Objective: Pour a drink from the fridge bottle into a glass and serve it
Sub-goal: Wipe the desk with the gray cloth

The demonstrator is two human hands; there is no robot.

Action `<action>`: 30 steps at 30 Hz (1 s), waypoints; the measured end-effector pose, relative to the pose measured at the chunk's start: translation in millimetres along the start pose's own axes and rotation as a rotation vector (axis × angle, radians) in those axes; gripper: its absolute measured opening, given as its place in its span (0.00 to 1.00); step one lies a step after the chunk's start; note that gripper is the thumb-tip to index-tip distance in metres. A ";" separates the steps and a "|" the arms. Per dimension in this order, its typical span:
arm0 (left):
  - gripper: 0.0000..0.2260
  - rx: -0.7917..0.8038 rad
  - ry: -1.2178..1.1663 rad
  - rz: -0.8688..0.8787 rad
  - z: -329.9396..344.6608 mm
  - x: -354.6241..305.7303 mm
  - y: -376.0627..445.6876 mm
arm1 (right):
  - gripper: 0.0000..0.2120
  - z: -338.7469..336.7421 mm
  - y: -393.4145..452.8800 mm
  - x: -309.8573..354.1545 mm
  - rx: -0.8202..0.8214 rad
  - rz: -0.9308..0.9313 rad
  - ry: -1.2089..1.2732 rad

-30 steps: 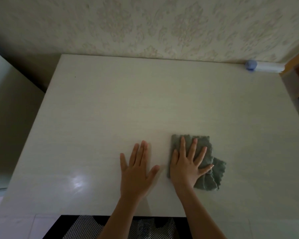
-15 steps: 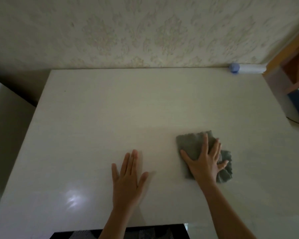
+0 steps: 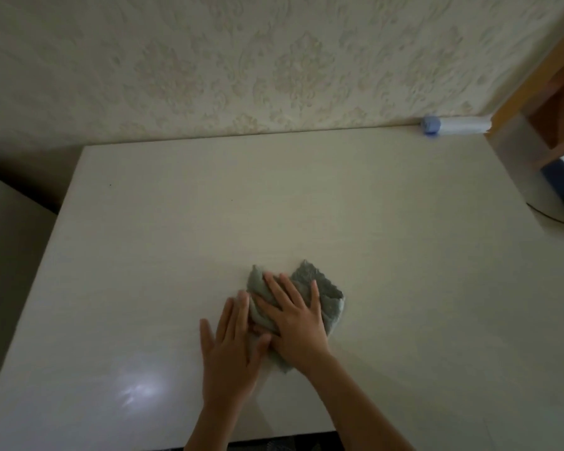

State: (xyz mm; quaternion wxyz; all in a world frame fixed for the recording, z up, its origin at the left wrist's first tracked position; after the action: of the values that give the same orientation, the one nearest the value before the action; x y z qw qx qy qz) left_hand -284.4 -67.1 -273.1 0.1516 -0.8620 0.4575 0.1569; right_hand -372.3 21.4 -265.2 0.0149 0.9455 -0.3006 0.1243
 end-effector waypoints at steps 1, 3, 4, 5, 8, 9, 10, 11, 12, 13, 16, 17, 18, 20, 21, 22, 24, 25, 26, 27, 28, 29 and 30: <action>0.30 -0.003 -0.006 0.000 -0.6 0.0 -0.2 | 0.26 0.0 -14.3 -4.1 -0.016 -0.015 -0.001; 0.31 -0.007 -0.007 0.000 -1.9 -1.9 -1.0 | 0.26 -2.6 -44.6 -16.1 -0.029 0.013 -0.006; 0.31 -0.009 -0.002 -0.003 -3.0 -3.3 -1.3 | 0.26 -4.3 -58.3 -23.8 -0.030 0.042 -0.008; 0.31 -0.011 0.008 -0.005 -4.1 -4.6 -1.5 | 0.26 -6.1 -70.1 -33.0 -0.026 0.078 -0.012; 0.31 -0.007 0.055 0.000 -4.9 -5.1 -1.6 | 0.26 -12.0 -103.6 -69.5 -0.027 0.246 0.002; 0.31 -0.005 0.069 -0.001 -4.6 -4.2 -1.4 | 0.26 -15.3 -113.7 -83.9 -0.039 0.311 0.002; 0.30 -0.002 0.074 -0.004 -3.8 -3.4 -1.3 | 0.27 -18.6 -123.7 -97.6 -0.054 0.369 0.001; 0.31 -0.002 0.074 -0.008 -4.0 -3.8 -1.6 | 0.27 -21.9 -133.4 -109.8 -0.066 0.418 0.002; 0.31 -0.002 0.070 -0.014 -4.3 -4.7 -2.1 | 0.27 -24.4 -141.6 -119.7 -0.072 0.456 0.005; 0.31 -0.005 0.073 -0.016 -4.9 -6.6 -3.1 | 0.26 -27.4 -147.6 -126.8 -0.070 0.480 0.009; 0.32 -0.007 0.090 -0.039 -6.6 -8.6 -3.1 | 0.26 -38.3 -153.9 -136.0 -0.072 0.455 0.049; 0.32 -0.015 0.100 -0.053 -7.4 -9.1 -1.8 | 0.25 -43.3 -155.0 -139.2 -0.091 0.447 0.079; 0.31 -0.026 0.110 -0.073 -7.8 -9.6 -0.3 | 0.24 -50.3 -157.4 -144.6 -0.119 0.459 0.124; 0.30 -0.068 0.111 -0.143 -8.7 -15.0 2.3 | 0.21 -64.7 -169.7 -163.3 -0.186 0.537 0.237; 0.29 -0.093 0.095 -0.201 -9.6 -19.7 2.6 | 0.19 -73.6 -179.7 -175.3 -0.239 0.584 0.281; 0.28 -0.110 0.070 -0.260 -9.5 -26.7 2.7 | 0.18 -82.1 -192.2 -190.5 -0.299 0.635 0.313; 0.29 -0.097 0.018 -0.352 -5.5 -48.8 0.1 | 0.17 -96.7 -223.2 -225.1 -0.398 0.750 0.327; 0.30 -0.089 -0.001 -0.366 -2.3 -63.5 -1.7 | 0.17 -102.2 -239.2 -241.8 -0.424 0.801 0.312; 0.30 -0.086 -0.007 -0.353 2.8 -79.8 -3.5 | 0.18 -107.3 -254.0 -257.5 -0.443 0.837 0.283; 0.29 -0.083 -0.005 -0.327 7.8 -98.0 -6.0 | 0.19 -112.0 -266.9 -271.9 -0.462 0.861 0.253; 0.29 -0.080 0.001 -0.293 14.2 -116.1 -8.5 | 0.20 -117.8 -277.6 -284.6 -0.478 0.875 0.225; 0.28 -0.079 0.000 -0.260 20.1 -133.6 -11.0 | 0.21 -121.5 -284.5 -296.3 -0.474 0.881 0.216; 0.28 -0.082 -0.001 -0.233 25.3 -149.4 -13.1 | 0.23 -121.5 -288.0 -306.6 -0.442 0.877 0.227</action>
State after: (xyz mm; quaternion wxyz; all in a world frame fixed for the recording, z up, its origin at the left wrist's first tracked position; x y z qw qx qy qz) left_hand -356.4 60.9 -233.3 0.1337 -0.9147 0.3475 0.1570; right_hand -476.7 442.9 -209.0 0.1936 0.6849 -0.6853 0.1546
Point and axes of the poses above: each hand's wrist, its own y-axis towards the middle knuckle, its own z-axis out of the palm, x = y × z, the point moved 7 cm from there along y, towards the middle knuckle, and after that the axes turned 10 degrees about -z, right-handed, at the moved point
